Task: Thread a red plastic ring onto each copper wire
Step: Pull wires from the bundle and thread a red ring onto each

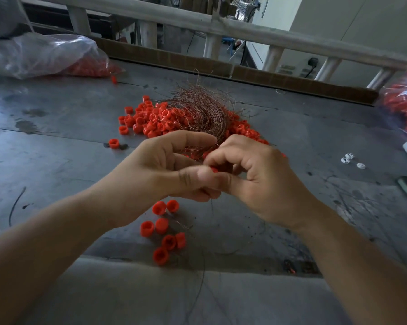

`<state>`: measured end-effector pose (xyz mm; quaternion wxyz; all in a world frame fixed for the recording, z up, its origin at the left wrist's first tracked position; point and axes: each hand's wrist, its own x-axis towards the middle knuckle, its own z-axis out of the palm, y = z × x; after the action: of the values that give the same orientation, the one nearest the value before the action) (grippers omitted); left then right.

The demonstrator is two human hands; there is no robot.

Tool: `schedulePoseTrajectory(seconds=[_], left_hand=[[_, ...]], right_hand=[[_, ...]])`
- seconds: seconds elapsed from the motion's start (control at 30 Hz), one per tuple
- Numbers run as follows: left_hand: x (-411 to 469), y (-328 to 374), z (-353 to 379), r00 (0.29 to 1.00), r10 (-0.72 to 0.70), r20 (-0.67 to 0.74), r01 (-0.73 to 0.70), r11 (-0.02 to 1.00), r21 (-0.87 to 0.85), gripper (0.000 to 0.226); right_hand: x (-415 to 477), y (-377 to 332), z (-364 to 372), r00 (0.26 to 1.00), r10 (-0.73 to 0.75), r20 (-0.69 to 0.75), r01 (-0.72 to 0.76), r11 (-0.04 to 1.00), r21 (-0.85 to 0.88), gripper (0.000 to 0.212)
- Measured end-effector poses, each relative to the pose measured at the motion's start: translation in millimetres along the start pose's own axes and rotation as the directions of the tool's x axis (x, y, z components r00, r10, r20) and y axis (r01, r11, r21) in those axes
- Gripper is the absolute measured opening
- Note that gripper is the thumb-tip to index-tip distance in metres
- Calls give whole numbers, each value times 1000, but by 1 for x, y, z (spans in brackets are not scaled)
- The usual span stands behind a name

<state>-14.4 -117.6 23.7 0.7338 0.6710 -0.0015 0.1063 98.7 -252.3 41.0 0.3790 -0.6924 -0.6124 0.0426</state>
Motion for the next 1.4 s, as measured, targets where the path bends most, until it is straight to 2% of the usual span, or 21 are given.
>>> schedulePoseTrajectory(seconds=[0.1,0.37,0.53,0.6,0.7,0.8,0.9,0.97,1.07,1.2,1.3,1.4], left_hand=[[0,-2,5,996,70,-58,-59,983,175,61],[-7,2,13,990,126,-66,-119,989,92,60],[-5,4,12,993,82,-82,-73,993,98,57],[-3,5,8,998,11,-65,-8,999,46,53],[1,5,4,996,-46,-74,46,999,-2,40],[3,9,2,992,-31,-120,16,992,-124,36],[3,14,-3,985,1,-171,-50,957,-286,31],[4,13,-5,981,4,-196,-68,944,-323,29],[5,13,-6,979,-17,-205,-51,946,-321,25],[3,19,-13,975,-56,-217,-1,967,-256,30],[1,22,-15,958,-77,-276,36,988,-151,27],[3,25,-22,901,-55,-430,16,995,-94,17]], right_hand=[[0,1,3,1000,-27,-14,26,997,-76,10],[-2,-5,9,998,-37,-43,35,999,-41,5],[-2,-2,8,1000,16,-14,-15,999,43,8],[-1,-2,8,999,38,-11,-37,995,89,7],[0,-1,7,996,82,-16,-78,981,178,22],[0,-1,4,974,219,57,-223,889,399,33],[0,-2,3,956,272,111,-289,802,523,28],[0,-4,3,950,292,105,-301,782,545,18],[1,-2,0,948,317,32,-288,811,509,3],[1,0,-6,945,326,-22,-283,850,445,7],[0,1,-6,952,305,22,-292,888,356,13],[0,4,1,948,296,117,-315,924,218,17]])
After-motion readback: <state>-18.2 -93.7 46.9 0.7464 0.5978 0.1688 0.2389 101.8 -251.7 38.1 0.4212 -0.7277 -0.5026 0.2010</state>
